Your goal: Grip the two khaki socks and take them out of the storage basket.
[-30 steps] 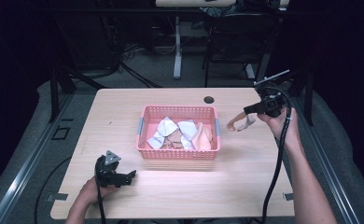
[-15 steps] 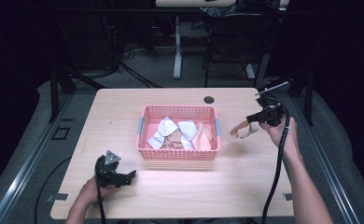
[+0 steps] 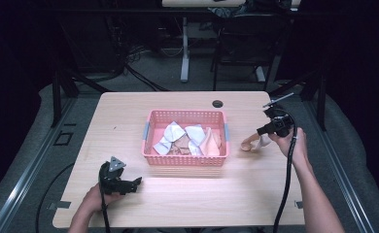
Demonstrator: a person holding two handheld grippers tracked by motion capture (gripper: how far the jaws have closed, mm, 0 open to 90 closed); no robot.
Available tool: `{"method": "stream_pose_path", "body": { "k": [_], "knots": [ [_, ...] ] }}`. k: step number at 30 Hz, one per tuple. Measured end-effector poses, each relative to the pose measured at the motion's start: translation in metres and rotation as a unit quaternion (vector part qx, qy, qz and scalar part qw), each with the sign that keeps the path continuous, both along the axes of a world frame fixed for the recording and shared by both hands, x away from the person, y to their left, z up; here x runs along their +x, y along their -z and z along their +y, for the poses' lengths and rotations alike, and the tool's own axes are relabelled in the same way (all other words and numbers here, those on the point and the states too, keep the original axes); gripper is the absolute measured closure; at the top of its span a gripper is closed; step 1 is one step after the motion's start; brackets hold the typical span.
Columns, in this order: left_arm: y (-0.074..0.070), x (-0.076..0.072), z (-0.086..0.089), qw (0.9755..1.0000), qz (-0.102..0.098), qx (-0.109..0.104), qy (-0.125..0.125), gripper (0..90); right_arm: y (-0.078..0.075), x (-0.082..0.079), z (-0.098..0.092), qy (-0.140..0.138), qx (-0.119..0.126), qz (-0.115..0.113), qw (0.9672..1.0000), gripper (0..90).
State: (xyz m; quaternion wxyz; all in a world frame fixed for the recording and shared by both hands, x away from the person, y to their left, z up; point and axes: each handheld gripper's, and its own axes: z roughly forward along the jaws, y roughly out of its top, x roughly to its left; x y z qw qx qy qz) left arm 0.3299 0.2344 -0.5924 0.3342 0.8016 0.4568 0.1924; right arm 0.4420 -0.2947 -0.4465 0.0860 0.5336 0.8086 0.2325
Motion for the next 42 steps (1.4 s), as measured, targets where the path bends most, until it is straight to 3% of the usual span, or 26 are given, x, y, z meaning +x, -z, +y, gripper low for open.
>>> {"method": "stream_pose_path", "body": {
  "k": [5,20,24,29,31,36,37,38,42],
  "knots": [
    [0.000,0.000,0.000,1.0000,0.000,0.000,0.000,0.1,0.012,0.003,0.003,-0.008,-0.015,0.020,0.9997,89.7],
    [0.000,0.000,0.000,1.0000,0.001,0.000,0.000,0.1,0.045,0.011,0.007,-0.009,-0.027,0.070,0.9972,89.5],
    [0.000,0.000,0.000,1.0000,0.000,0.000,0.000,0.1,0.053,0.014,0.007,-0.014,-0.021,0.086,0.9959,89.4],
    [0.000,0.000,0.000,1.0000,0.000,0.000,0.000,0.1,0.058,0.015,0.011,-0.009,-0.012,0.091,0.9957,87.7],
    [0.000,0.000,0.000,1.0000,0.000,0.000,0.000,0.1,0.060,0.015,0.011,-0.011,-0.012,0.098,0.9951,80.6],
    [0.000,0.000,0.000,1.0000,0.000,0.000,0.000,0.1,0.054,0.013,0.010,-0.009,-0.018,0.089,0.9959,63.0],
    [0.000,0.000,0.000,1.0000,0.000,0.000,0.000,0.1,0.054,0.013,0.010,-0.009,-0.018,0.089,0.9959,63.0],
    [0.000,0.000,0.000,1.0000,0.001,0.000,0.000,0.1,0.051,0.013,0.010,-0.012,-0.020,0.086,0.9960,54.1],
    [0.000,0.000,0.000,1.0000,0.001,0.000,0.000,0.1,0.042,0.010,0.010,-0.011,-0.009,0.076,0.9970,38.3]
  ]
}}
